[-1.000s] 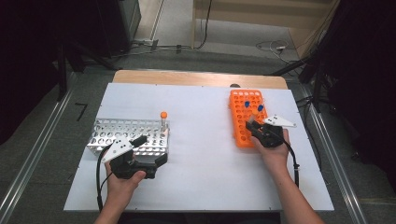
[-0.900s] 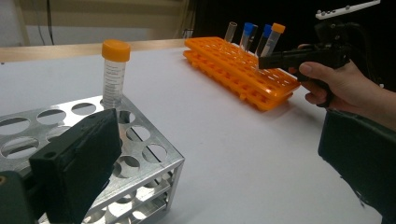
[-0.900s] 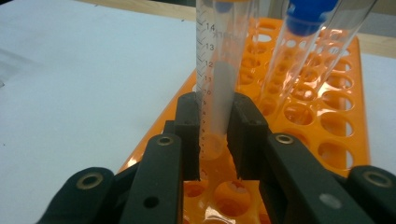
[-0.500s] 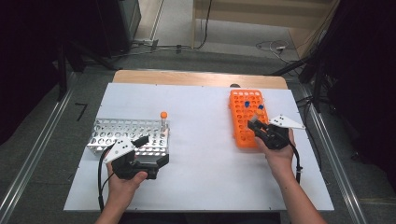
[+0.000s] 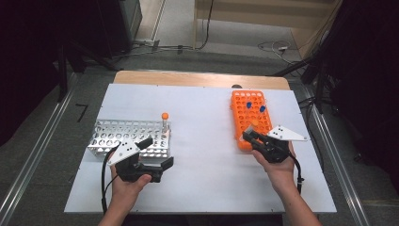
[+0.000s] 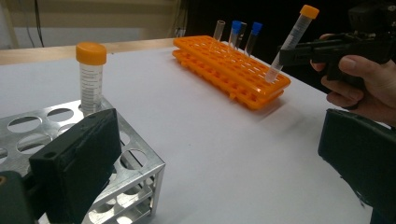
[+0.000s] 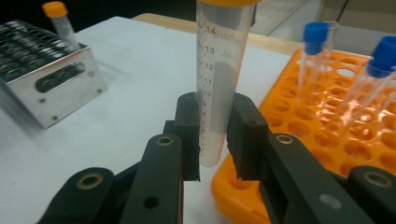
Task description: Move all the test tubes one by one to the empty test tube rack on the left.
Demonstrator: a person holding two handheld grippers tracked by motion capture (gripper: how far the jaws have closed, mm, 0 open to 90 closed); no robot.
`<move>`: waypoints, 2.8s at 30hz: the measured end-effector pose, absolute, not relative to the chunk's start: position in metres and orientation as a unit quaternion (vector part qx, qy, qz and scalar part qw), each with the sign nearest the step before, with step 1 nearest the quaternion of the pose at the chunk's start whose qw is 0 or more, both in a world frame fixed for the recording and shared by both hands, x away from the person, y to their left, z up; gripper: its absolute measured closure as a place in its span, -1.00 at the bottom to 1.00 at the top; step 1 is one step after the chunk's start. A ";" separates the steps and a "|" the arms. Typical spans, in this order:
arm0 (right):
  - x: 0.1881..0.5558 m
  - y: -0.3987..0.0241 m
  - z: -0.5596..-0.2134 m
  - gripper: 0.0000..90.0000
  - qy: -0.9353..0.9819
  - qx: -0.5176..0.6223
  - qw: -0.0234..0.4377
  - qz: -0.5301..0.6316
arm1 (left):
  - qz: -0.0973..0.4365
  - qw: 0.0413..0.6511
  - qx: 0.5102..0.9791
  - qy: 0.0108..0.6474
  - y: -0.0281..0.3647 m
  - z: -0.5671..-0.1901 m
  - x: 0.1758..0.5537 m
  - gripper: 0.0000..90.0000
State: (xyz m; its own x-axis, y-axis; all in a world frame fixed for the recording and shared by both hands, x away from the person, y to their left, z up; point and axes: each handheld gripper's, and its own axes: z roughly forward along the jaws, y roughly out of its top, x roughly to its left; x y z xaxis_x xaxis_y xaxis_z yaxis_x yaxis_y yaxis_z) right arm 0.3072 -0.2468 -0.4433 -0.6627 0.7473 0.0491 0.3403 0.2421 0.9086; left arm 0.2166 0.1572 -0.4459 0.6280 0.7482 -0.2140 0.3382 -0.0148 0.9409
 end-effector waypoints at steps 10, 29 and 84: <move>0.284 -0.230 -0.444 0.62 0.774 0.330 0.175 0.512 | 0.175 0.583 0.694 0.385 0.151 -0.444 0.215 -1.00; 0.256 -0.182 -0.450 0.62 0.811 0.260 0.133 0.507 | 0.155 0.585 0.711 0.358 0.127 -0.441 0.215 -1.00; 0.238 -0.148 -0.453 -0.20 0.836 0.198 0.060 0.509 | 0.148 0.575 0.747 0.299 0.093 -0.434 0.214 0.66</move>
